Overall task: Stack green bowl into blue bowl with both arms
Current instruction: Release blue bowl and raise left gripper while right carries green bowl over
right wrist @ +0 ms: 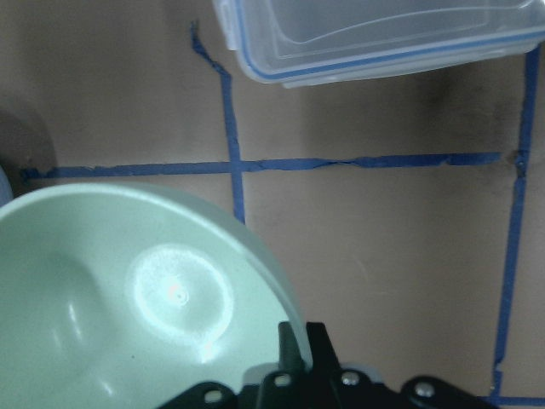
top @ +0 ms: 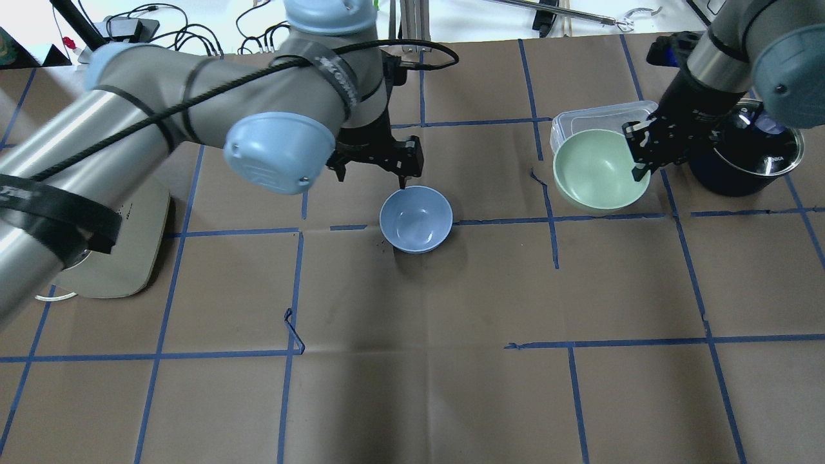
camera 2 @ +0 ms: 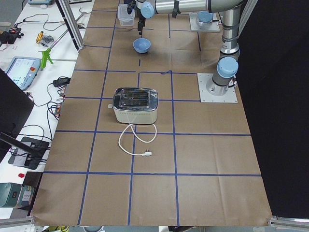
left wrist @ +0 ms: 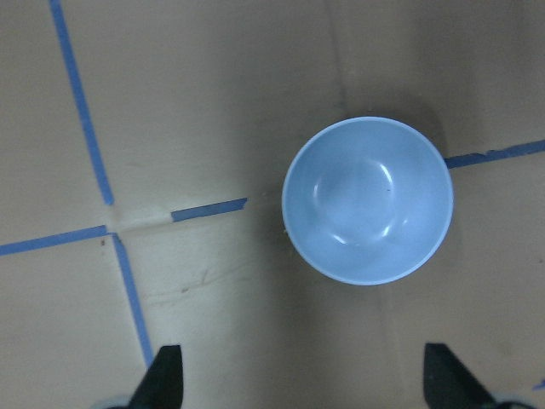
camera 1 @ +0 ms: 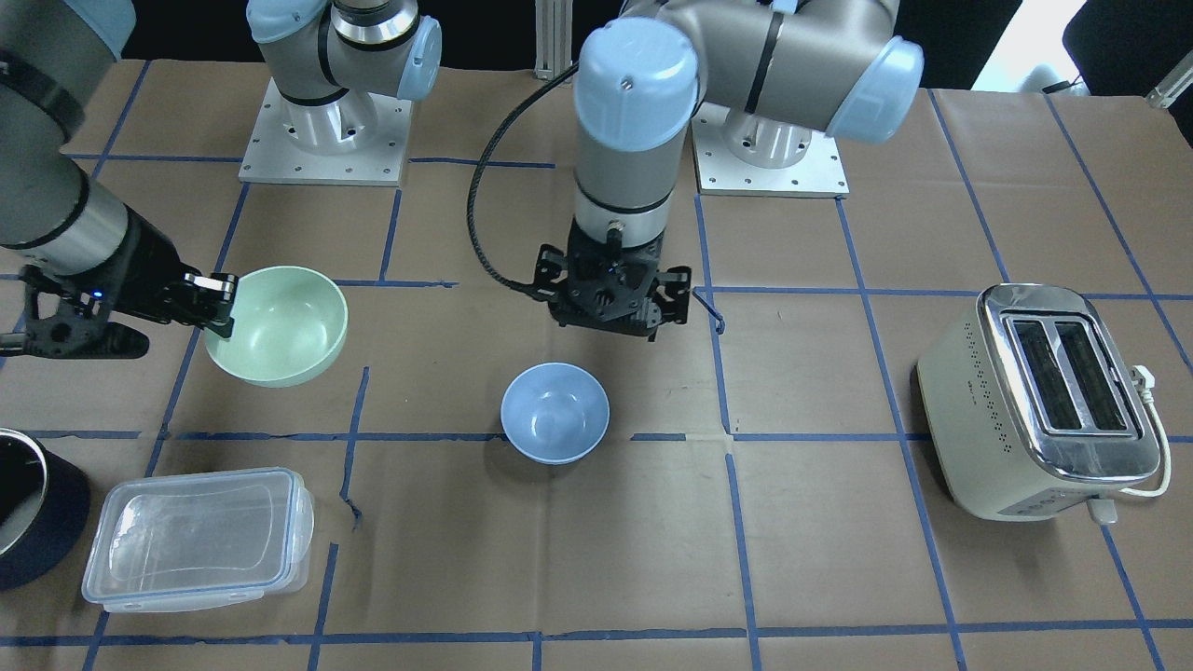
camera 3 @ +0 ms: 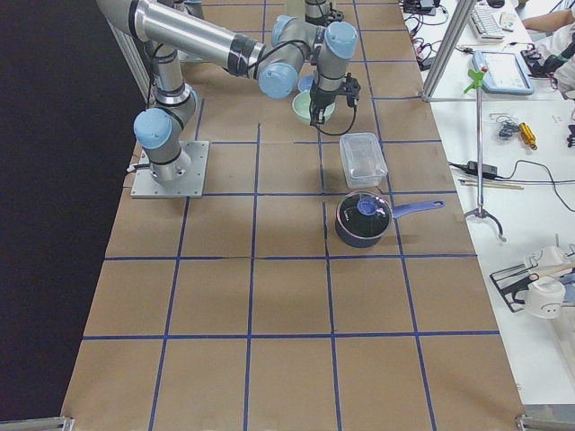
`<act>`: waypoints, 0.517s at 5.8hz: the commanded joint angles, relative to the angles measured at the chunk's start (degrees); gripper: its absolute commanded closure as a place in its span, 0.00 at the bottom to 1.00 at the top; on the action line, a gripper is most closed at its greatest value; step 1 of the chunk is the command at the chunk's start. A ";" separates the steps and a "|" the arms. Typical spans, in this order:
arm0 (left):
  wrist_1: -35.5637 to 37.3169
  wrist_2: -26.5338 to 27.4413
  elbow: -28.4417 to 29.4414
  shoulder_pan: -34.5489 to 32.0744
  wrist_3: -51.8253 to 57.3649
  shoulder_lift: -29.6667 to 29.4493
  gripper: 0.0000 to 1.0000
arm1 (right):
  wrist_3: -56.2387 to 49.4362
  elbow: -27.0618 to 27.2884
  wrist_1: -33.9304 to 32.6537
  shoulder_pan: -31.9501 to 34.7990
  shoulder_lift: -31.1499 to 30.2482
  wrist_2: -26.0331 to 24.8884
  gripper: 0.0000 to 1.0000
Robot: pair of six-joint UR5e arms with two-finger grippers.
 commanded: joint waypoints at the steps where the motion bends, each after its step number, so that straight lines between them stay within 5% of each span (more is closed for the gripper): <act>1: -11.47 0.53 -0.44 5.89 6.52 9.52 0.02 | 16.82 0.04 -7.83 11.40 3.43 2.13 0.94; 3: -12.50 -0.16 -0.19 10.73 7.97 11.25 0.02 | 29.94 -0.13 -16.27 20.40 8.09 2.22 0.94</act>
